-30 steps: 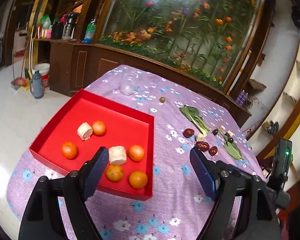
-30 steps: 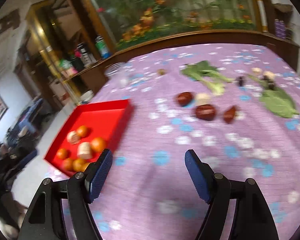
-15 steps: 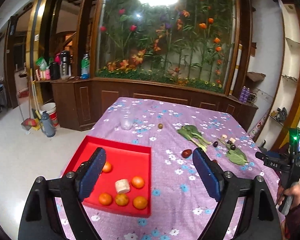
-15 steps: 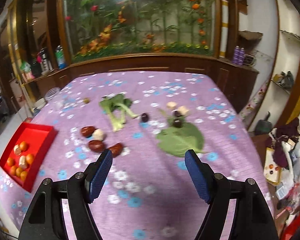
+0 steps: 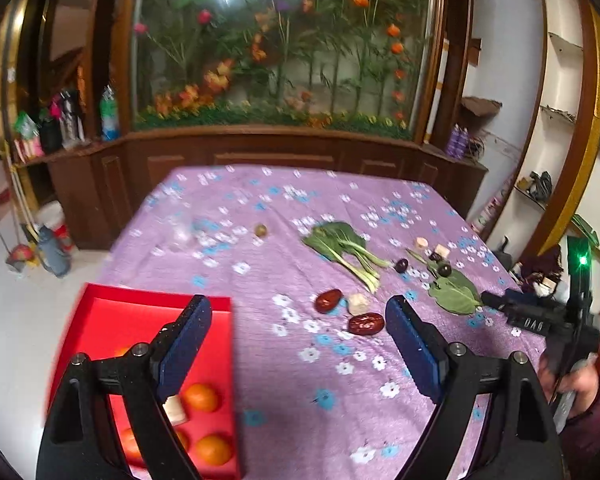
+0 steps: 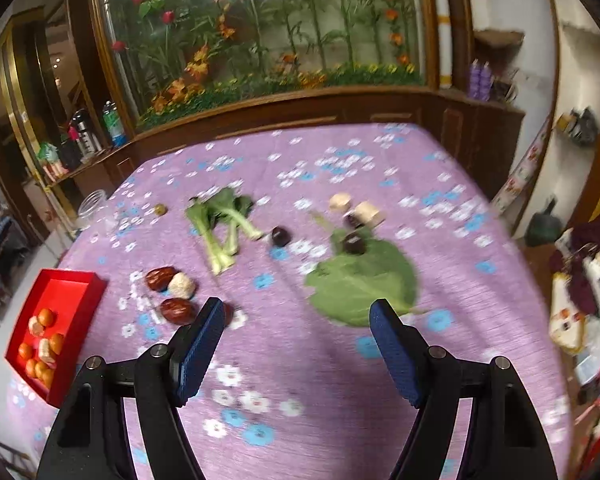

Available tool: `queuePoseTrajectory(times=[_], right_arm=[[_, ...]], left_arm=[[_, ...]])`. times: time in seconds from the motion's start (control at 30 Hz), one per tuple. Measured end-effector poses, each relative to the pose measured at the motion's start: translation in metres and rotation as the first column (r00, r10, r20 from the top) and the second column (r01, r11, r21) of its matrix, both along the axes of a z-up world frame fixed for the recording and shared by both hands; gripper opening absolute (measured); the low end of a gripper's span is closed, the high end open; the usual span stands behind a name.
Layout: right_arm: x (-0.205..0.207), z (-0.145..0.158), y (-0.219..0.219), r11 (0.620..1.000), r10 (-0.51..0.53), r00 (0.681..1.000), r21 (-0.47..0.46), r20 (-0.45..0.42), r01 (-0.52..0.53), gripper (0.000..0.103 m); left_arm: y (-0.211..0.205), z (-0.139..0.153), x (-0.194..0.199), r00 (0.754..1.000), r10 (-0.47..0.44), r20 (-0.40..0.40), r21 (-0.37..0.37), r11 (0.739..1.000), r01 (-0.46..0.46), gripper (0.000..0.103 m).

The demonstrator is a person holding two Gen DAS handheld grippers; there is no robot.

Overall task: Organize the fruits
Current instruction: 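Withdraw the left tool from the tray toward the red dates, then grasp a red date with the left tool while the right tool grasps another red date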

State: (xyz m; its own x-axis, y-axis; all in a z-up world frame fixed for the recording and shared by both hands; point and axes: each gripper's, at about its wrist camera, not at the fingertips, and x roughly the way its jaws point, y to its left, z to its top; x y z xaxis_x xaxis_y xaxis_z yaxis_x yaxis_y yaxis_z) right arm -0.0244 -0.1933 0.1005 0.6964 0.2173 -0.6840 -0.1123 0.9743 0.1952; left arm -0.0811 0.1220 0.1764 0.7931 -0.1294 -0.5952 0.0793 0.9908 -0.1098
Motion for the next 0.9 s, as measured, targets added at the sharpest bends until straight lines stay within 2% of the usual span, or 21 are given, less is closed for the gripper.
queuePoseTrajectory(times=[0.13, 0.2, 0.27, 0.4, 0.67, 0.73, 0.8, 0.9], right_arm=[[0.016, -0.027, 0.021, 0.996, 0.048, 0.997, 0.083, -0.06, -0.043, 0.077], [0.025, -0.041, 0.033, 0.99, 0.078, 0.992, 0.122, -0.094, -0.067, 0.068], [0.034, -0.054, 0.046, 0.983, 0.105, 0.986, 0.16, -0.129, -0.084, 0.063], [0.048, -0.073, 0.063, 0.978, 0.123, 0.979, 0.188, -0.162, -0.092, 0.057], [0.061, -0.092, 0.082, 0.981, 0.127, 0.977, 0.17, -0.173, -0.098, 0.051], [0.061, -0.092, 0.083, 0.982, 0.129, 0.978, 0.156, -0.165, -0.103, 0.045], [0.063, -0.093, 0.082, 0.98, 0.139, 0.977, 0.166, -0.163, -0.111, 0.041], [0.061, -0.093, 0.078, 0.98, 0.13, 0.979, 0.167, -0.154, -0.104, 0.039]], left_arm=[[-0.006, -0.038, 0.054, 0.99, -0.043, -0.132, -0.076, 0.997, 0.033, 0.088], [-0.01, -0.054, 0.072, 0.982, -0.063, -0.177, -0.094, 0.994, 0.047, 0.088], [-0.016, -0.075, 0.095, 0.969, -0.093, -0.228, -0.097, 0.993, 0.072, 0.088], [-0.027, -0.1, 0.122, 0.956, -0.12, -0.268, -0.082, 0.991, 0.101, 0.077], [-0.046, -0.137, 0.165, 0.935, -0.159, -0.317, -0.028, 0.987, 0.158, 0.071], [-0.047, -0.145, 0.172, 0.927, -0.167, -0.335, -0.02, 0.985, 0.17, 0.063], [-0.049, -0.155, 0.176, 0.916, -0.18, -0.36, -0.017, 0.982, 0.186, 0.049], [-0.054, -0.16, 0.172, 0.915, -0.195, -0.353, 0.021, 0.976, 0.216, 0.047]])
